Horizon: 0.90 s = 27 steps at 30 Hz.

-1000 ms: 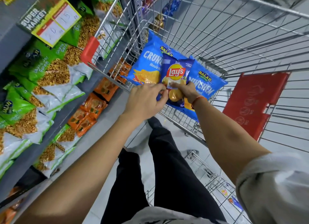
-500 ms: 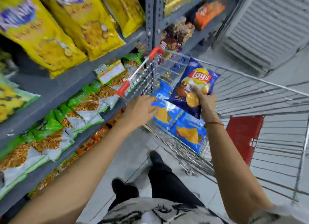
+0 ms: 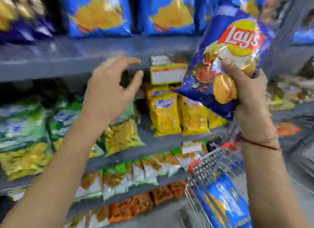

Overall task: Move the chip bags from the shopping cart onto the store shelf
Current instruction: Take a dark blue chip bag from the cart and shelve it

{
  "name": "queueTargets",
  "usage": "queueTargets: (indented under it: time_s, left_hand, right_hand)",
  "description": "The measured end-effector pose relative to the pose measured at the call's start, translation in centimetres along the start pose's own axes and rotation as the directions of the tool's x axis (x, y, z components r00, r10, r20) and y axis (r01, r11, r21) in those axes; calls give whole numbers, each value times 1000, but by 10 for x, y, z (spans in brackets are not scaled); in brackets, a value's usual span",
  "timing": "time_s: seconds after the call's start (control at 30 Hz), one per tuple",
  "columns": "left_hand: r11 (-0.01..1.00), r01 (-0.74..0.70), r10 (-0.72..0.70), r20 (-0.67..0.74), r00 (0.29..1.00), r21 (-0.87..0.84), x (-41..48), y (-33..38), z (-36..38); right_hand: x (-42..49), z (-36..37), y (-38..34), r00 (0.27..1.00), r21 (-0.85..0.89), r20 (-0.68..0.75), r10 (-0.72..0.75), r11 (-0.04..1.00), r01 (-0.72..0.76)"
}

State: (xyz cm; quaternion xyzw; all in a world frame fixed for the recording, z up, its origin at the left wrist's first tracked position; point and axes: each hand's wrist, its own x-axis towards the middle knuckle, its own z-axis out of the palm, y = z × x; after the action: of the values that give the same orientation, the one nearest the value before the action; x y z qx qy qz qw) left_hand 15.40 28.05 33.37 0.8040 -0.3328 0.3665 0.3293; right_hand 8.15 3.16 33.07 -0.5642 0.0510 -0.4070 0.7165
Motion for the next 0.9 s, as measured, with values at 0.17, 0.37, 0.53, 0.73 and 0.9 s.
queueTargets:
  time_s: [0.17,0.37,0.53,0.73,0.9]
  left_hand:
    - [962,148,-105,-189,976,231,13,-58,-89]
    - [854,316,-253,-202,946,414,-1,-114,-149]
    - [796,374,-344,-153,926,477,-23,-135,-167]
    - [767,331,-338,-92,937,549,-35,-140,-170]
    - [780,343,-338,-107,935,524,-45,-147,-163]
  right_hand:
    - [2,112,-21,966,116,251,-64,993,35]
    - [-13,226,-17,901,198,428,-74,980,-14]
    - [-26,299,-4,842,170,532,-90,985,-2]
    - [-37,366,17,785,63,611,-106,994,86]
    - [-37,394,33,781,-30,623,-52,995,90]
